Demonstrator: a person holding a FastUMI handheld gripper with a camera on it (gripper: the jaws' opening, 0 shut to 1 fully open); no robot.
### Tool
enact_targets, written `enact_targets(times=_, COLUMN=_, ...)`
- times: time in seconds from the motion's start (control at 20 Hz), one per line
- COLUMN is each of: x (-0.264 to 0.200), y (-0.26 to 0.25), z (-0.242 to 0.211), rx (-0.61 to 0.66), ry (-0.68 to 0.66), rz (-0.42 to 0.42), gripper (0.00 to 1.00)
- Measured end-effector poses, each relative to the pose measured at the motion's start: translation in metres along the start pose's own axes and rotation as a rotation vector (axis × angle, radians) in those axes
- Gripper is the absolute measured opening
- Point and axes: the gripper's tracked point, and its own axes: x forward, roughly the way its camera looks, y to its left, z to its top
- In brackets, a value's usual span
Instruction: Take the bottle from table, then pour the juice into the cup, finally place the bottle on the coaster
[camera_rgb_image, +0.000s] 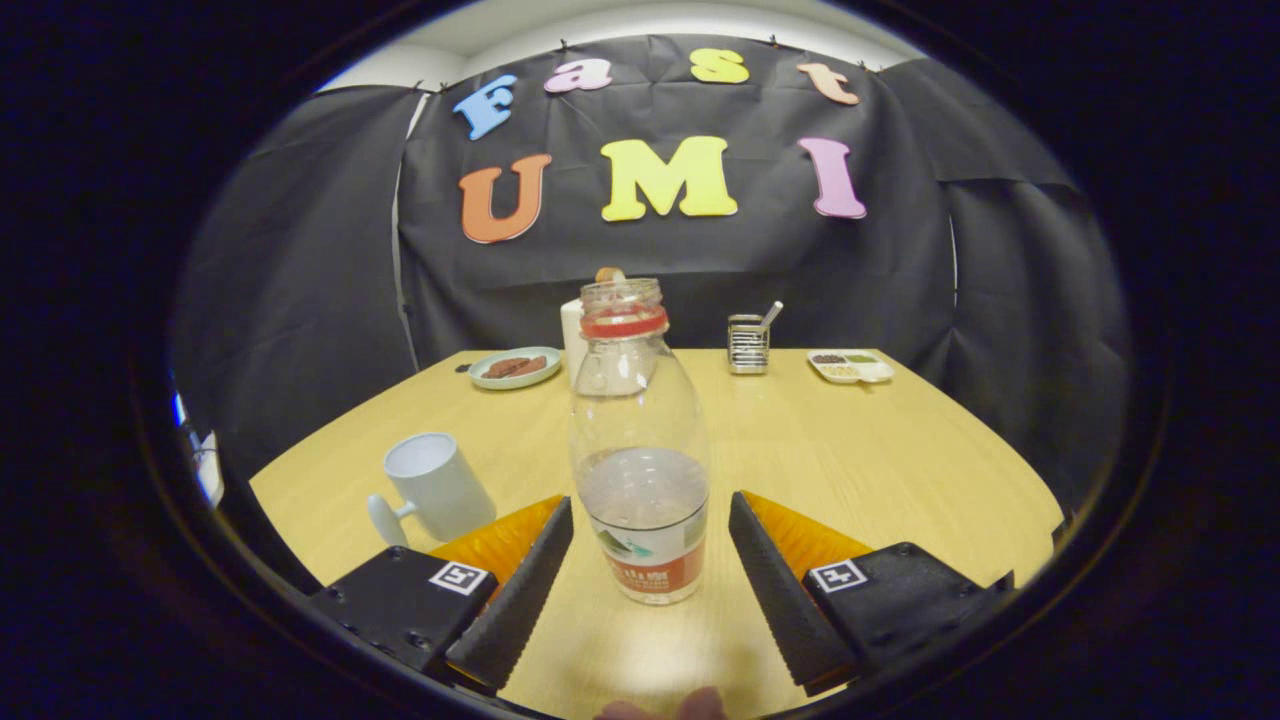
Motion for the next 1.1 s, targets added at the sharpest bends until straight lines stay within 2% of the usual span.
enact_targets(times=0.3, x=0.024, y=0.0, z=-0.006, rx=0.023, ry=0.014, rz=-0.001, gripper=1.0)
enact_targets(times=0.35, x=0.028, y=-0.001, z=-0.007, rx=0.03, ry=0.024, rz=-0.004, gripper=0.97)
enact_targets(times=0.45, x=0.029, y=-0.002, z=-0.005, rx=0.037, ry=0.025, rz=-0.01, gripper=0.85)
enact_targets(times=0.65, x=0.029, y=-0.006, z=0.0, rx=0.028, ry=0.034, rz=-0.011, gripper=0.78)
enact_targets(times=0.85, x=0.018, y=-0.008, z=0.024, rx=-0.038, ry=-0.003, rz=-0.03, gripper=0.74)
enact_targets(times=1.1, x=0.016, y=-0.012, z=0.054, rx=-0.228, ry=-0.043, rz=-0.098, gripper=0.73)
